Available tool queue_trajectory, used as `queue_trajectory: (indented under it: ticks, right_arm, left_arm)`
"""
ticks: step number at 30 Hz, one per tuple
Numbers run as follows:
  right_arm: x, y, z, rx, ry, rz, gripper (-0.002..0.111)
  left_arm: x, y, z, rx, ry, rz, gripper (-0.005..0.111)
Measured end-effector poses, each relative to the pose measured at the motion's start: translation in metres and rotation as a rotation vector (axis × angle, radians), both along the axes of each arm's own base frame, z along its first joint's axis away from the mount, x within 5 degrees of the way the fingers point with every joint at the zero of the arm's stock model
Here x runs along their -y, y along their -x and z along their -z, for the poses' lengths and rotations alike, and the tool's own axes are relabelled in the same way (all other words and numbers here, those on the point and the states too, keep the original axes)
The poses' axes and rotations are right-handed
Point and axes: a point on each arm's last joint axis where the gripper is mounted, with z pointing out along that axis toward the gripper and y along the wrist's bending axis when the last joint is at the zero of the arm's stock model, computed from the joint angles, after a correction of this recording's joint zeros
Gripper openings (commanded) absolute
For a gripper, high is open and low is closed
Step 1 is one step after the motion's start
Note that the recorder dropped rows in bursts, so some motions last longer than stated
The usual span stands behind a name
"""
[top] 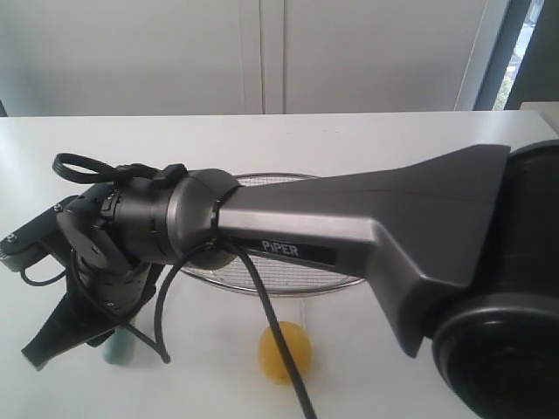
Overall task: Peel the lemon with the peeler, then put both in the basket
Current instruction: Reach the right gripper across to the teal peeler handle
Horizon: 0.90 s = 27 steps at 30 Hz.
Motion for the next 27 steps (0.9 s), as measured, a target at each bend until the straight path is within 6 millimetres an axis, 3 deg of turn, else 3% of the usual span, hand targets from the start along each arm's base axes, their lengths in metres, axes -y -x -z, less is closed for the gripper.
queue_trajectory:
  ticks: [10,16,27]
  right_arm:
    - [-0.005,-0.002,0.026,-0.016,0.017,0.004,0.041]
    - [-0.005,-0.002,0.030,-0.023,0.023,0.007,0.040]
    - [-0.004,-0.002,0.030,-0.030,0.025,0.017,0.020]
  left_arm:
    - [0.000,0.000,0.000,0.000,0.000,0.000,0.000]
    - [0.000,0.000,0.000,0.000,0.000,0.000,0.000]
    - [0.000,0.000,0.000,0.000,0.000,0.000,0.000]
